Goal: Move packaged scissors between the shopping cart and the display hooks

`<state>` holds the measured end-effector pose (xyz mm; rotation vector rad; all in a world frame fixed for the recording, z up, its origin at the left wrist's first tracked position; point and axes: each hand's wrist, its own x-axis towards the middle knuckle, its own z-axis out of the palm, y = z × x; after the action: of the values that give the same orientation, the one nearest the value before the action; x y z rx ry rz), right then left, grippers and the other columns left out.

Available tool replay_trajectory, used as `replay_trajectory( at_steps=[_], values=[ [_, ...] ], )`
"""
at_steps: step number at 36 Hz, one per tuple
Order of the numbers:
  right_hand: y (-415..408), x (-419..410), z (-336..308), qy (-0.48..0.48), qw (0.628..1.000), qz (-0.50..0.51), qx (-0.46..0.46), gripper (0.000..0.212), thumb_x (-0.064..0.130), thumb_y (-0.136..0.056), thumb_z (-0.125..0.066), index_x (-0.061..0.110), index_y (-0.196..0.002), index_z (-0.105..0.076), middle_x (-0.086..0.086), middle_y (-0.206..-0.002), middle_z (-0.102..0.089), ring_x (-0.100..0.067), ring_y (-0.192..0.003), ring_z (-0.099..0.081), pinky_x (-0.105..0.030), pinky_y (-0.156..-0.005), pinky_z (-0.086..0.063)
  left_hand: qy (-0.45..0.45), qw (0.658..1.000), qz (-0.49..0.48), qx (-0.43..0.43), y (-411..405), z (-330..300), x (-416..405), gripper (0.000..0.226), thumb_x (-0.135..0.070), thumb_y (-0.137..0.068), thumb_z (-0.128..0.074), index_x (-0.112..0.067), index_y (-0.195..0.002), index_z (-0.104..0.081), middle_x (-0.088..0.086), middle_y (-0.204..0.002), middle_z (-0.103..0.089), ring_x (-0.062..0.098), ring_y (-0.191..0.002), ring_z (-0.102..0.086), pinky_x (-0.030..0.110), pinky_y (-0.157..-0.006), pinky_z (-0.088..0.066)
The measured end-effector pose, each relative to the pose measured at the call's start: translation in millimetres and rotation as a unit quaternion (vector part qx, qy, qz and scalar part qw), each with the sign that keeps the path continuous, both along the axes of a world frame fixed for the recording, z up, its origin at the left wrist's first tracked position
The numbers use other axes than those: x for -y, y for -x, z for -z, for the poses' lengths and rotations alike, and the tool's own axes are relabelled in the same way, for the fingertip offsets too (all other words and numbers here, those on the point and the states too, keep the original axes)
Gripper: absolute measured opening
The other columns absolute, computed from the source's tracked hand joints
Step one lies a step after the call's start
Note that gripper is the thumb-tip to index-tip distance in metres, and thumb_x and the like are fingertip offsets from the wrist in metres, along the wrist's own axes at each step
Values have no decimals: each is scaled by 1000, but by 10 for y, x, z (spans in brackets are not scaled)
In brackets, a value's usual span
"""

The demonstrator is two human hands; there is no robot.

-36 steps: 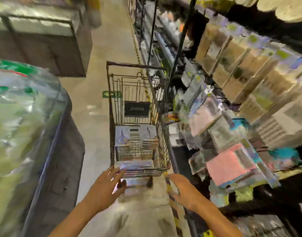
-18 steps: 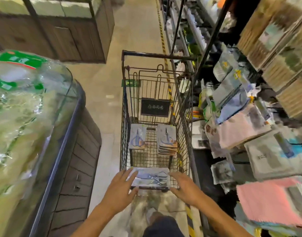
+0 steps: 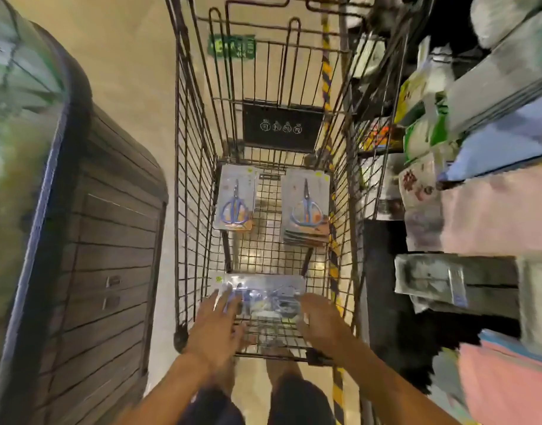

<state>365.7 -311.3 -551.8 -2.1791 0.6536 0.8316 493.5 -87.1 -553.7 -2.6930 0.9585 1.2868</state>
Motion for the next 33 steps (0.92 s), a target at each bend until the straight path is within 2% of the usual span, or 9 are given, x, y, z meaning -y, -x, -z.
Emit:
replay_trajectory(
  at_steps=[4,9,13,16,18,21,26,29,33],
  values=[
    [-86,-21,512,-34,999,16,-31,41,28,-83,-64,29,-124,-64,5,-123,-65,-18,-114,-63,-34,-95,-55,-14,1000,3,-18,-81,276,50,70,-54,-105,-26,-30,-157,14,-4,-167,16,19,-151,21,37,-121,13],
    [-292,-109,836,-29,998,11,-47,63,20,-91,-65,16,-149,-42,-3,-153,-43,-24,-140,-41,-34,-114,-34,-34,998,-27,-51,-194,556,46,75,-62,-101,-31,-34,-147,21,-4,-167,19,11,-144,28,37,-124,12],
    [-418,-186,1169,-47,999,-9,-10,72,7,-87,-65,17,-153,-36,-7,-157,-37,-23,-145,-34,-29,-119,-27,-23,998,-32,-53,-250,720,24,78,-72,-85,-6,-34,-146,23,-7,-166,21,8,-141,28,30,-116,17],
    [-487,-210,1364,-41,998,16,36,76,14,-78,-62,30,-148,-41,-2,-144,-45,-21,-133,-44,-39,-112,-42,-6,997,-57,-50,-256,862,-26,83,-68,-87,-11,-31,-158,11,-4,-169,12,8,-142,25,30,-116,15],
    [-503,-223,1454,-38,998,6,43,74,20,-76,-58,29,-148,-42,-3,-144,-47,-22,-134,-42,-42,-114,-39,-1,996,-67,-54,-241,939,-54,76,-65,-96,-19,-32,-159,8,-4,-169,11,12,-147,24,33,-119,12],
    [-465,-232,1643,-2,998,-35,54,74,28,-78,-69,34,-147,-41,2,-139,-49,-21,-129,-46,-40,-108,-44,18,997,-53,-49,-193,1033,-104,86,-70,-85,-3,-30,-161,-1,-3,-169,6,17,-153,15,36,-125,5],
    [-475,-210,1569,67,996,-35,55,64,22,-67,-85,18,-126,-58,-8,-117,-61,-29,-106,-57,-44,-88,-53,17,996,-62,-65,-123,1144,-187,87,-69,-82,-9,-32,-161,-10,0,-170,-8,23,-157,2,43,-128,-11],
    [-536,-179,1425,28,998,-57,9,59,22,-85,-72,27,-139,-48,-2,-131,-57,-22,-119,-54,-41,-97,-51,14,993,-69,-99,-121,1141,-212,81,-68,-90,-25,-35,-162,-6,-3,-170,-5,22,-157,2,41,-128,-11],
    [-562,-100,1412,-15,994,-102,-30,59,29,-92,-68,35,-145,-42,-2,-136,-58,-21,-122,-57,-37,-103,-50,8,990,-71,-118,-129,1093,-207,81,-70,-91,-24,-38,-161,2,-6,-170,-2,19,-157,2,41,-128,-8]
  ],
)
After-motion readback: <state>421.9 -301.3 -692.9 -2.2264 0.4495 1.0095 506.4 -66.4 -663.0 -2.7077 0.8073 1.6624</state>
